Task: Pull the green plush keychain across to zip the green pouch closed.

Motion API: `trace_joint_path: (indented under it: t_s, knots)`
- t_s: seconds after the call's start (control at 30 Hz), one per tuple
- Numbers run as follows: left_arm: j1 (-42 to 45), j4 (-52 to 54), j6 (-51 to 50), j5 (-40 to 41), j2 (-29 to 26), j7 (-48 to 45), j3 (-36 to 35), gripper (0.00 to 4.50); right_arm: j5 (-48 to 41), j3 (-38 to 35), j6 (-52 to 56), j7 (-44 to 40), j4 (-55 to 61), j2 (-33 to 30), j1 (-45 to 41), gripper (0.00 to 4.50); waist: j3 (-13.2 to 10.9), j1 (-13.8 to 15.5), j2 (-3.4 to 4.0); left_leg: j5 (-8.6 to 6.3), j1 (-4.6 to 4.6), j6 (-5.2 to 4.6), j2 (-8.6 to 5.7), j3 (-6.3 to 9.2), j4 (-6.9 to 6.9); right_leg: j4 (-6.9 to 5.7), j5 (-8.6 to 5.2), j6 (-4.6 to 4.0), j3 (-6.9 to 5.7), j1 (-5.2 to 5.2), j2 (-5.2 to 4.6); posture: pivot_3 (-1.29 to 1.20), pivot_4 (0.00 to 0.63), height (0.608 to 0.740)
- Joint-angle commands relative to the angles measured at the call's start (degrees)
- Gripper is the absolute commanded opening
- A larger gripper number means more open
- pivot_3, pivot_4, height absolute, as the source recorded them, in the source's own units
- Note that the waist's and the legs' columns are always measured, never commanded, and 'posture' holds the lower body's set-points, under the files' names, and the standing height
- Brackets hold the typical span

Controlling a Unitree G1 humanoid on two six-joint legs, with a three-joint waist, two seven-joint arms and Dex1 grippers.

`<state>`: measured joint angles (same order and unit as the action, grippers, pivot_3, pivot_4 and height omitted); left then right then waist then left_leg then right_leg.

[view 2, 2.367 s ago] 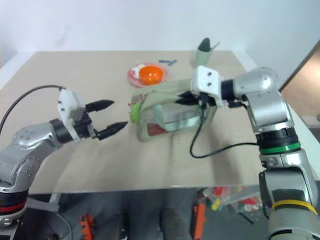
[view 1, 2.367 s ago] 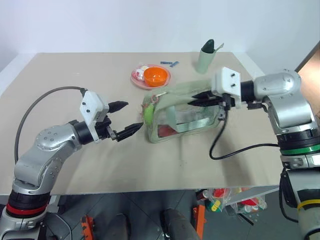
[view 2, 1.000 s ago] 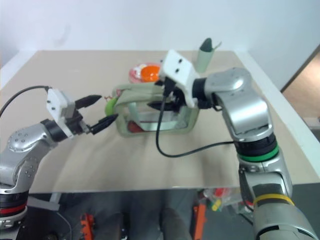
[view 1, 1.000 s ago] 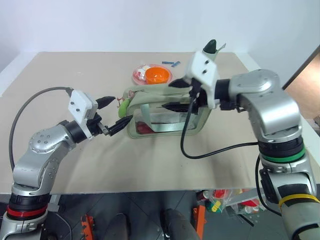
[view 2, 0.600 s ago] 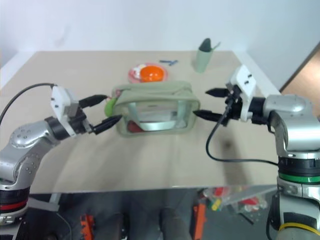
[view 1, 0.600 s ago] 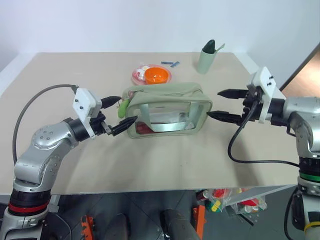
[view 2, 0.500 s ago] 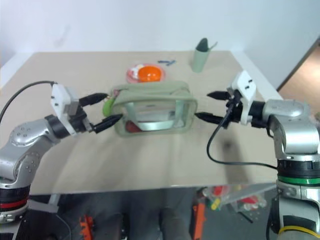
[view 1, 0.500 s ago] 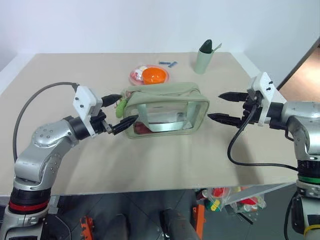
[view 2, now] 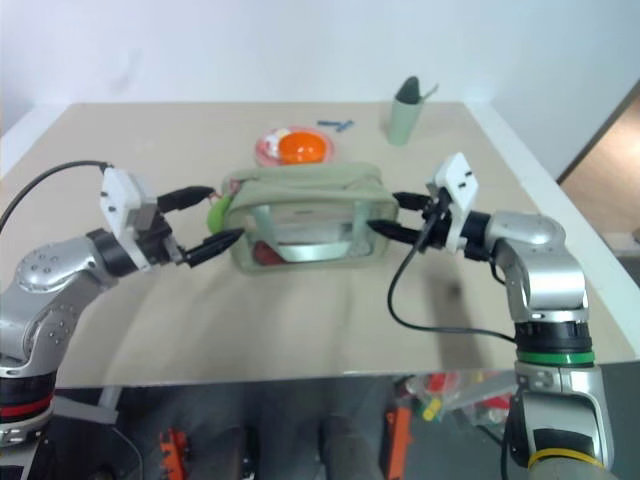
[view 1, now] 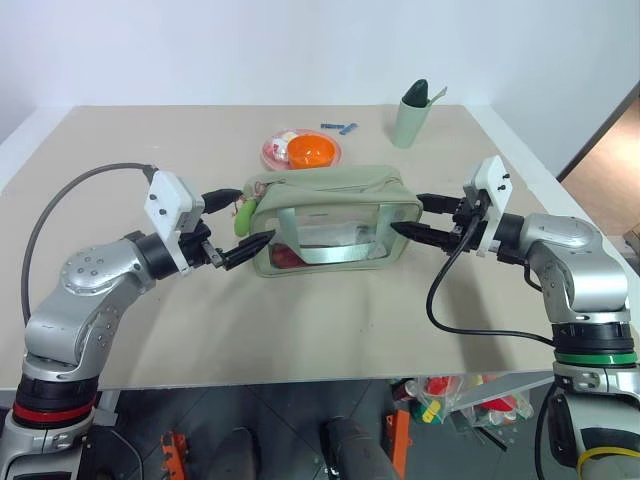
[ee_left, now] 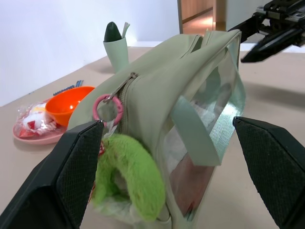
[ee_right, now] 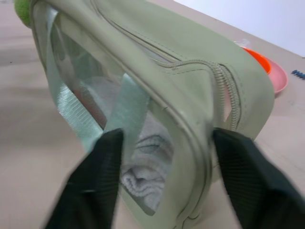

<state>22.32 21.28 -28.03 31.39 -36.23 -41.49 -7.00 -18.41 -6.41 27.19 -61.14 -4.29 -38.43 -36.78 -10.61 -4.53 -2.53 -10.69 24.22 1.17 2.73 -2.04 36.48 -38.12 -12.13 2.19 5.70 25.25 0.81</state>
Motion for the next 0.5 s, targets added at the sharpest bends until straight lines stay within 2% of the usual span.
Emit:
trace_joint_path:
  t_s: [0.03,0.07,0.1,0.13,0.2,0.5]
  knots:
    - [-0.14,2.24,0.14,-0.16,-0.65,0.39,-0.80,4.50,-1.33,-0.06,-1.08,0.22,0.14,0.00,-1.65,1.52,0.00,0.00,0.00,0.00,0.00,0.00,0.00,0.00,0.00,0.00,0.00,0.00,0.01,0.00,0.00,0.00,0.150,0.740]
    - [-0.19,2.22,0.19,-0.18,-0.68,0.41,-0.79,4.50,-1.37,-0.03,-1.13,0.25,0.10,0.01,-1.67,1.09,0.00,-0.01,0.00,0.00,0.00,0.00,0.00,0.00,0.00,0.00,0.00,0.00,0.00,0.00,0.00,0.00,0.150,0.740]
    - [-0.21,2.18,0.22,-0.19,-0.68,0.43,-0.74,4.50,-1.39,0.04,-1.19,0.22,0.07,0.00,-1.68,0.86,0.00,-0.01,0.00,0.00,-0.01,0.00,0.00,0.00,0.00,0.00,0.00,0.00,0.01,0.00,0.01,0.00,0.150,0.740]
    - [-0.19,2.14,0.23,-0.18,-0.68,0.44,-0.70,4.50,-1.39,0.10,-1.23,0.19,0.03,-0.01,-1.70,0.29,0.00,-0.01,0.00,0.00,-0.01,0.00,0.01,0.00,0.00,0.00,0.00,-0.01,0.00,0.00,0.02,0.00,0.150,0.740]
    - [-0.09,1.99,0.29,-0.28,-0.58,0.52,-0.52,4.50,-1.53,0.14,-1.82,-0.22,0.18,0.07,-1.54,0.12,0.00,-0.01,0.00,0.00,-0.02,0.00,0.01,0.00,0.00,-0.01,0.00,-0.01,-0.01,0.00,0.02,0.00,0.150,0.740]
    - [-2.34,1.23,-2.71,2.55,0.41,3.22,-4.11,4.50,-2.28,0.03,-9.44,-2.67,1.40,-0.29,-0.13,0.12,0.00,-0.13,0.00,0.00,-0.02,0.00,0.02,-0.01,0.00,-0.01,0.01,0.00,0.01,0.01,0.02,0.00,0.150,0.740]
